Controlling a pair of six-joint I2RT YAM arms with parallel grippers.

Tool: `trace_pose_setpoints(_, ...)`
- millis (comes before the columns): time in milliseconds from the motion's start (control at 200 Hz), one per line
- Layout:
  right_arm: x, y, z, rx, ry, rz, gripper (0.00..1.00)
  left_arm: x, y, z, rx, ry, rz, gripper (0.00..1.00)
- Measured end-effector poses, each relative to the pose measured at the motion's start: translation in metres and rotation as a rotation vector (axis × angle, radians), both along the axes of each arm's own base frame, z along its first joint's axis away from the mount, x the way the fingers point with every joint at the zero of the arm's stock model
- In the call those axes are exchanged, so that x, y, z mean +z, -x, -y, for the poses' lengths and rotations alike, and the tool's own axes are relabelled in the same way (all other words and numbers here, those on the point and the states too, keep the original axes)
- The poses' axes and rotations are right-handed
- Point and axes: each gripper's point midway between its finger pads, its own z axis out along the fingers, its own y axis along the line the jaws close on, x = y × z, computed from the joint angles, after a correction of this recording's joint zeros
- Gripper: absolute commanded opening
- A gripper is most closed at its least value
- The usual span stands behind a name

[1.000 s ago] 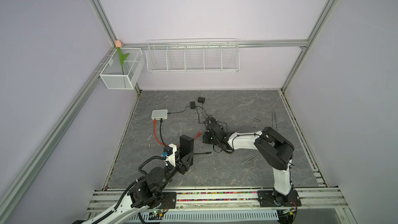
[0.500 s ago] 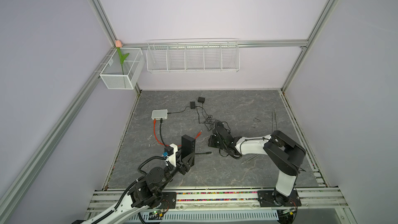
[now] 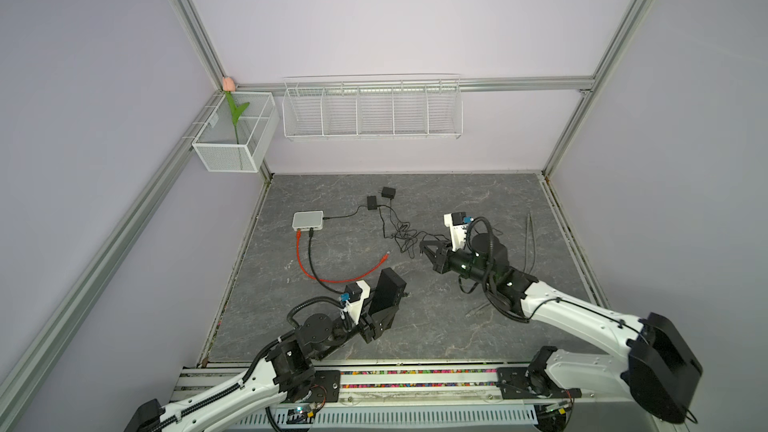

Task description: Insert the plug into the switch port

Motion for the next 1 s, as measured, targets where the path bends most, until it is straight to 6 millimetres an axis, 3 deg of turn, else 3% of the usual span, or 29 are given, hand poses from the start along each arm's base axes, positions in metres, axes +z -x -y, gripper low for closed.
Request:
trace_pose_setpoints(125,0.024,0.024,0.014,0.043,-0.038,0.108,0.06,0.003,0.006,0.009,-0.060,0.019,0.038,0.00)
trace_pose_setpoints(290,0.036,0.045,0.019,0.109,-0.073,0.171,0.06,0.010,0.012,0.016,-0.109,0.040,0.091,0.00)
trace_pose_setpoints(485,0.049,0.062,0.018,0.183,-0.127,0.219,0.06,0.028,0.019,0.020,-0.152,0.084,0.172,0.00)
trace_pose_setpoints(750,0.085,0.089,0.019,0.282,-0.221,0.331,0.06,0.043,0.027,0.023,-0.195,0.102,0.255,0.00)
trace_pose_setpoints(1000,0.104,0.132,0.000,0.469,-0.263,0.397,0.06,0.068,0.040,0.032,-0.272,0.139,0.308,0.00)
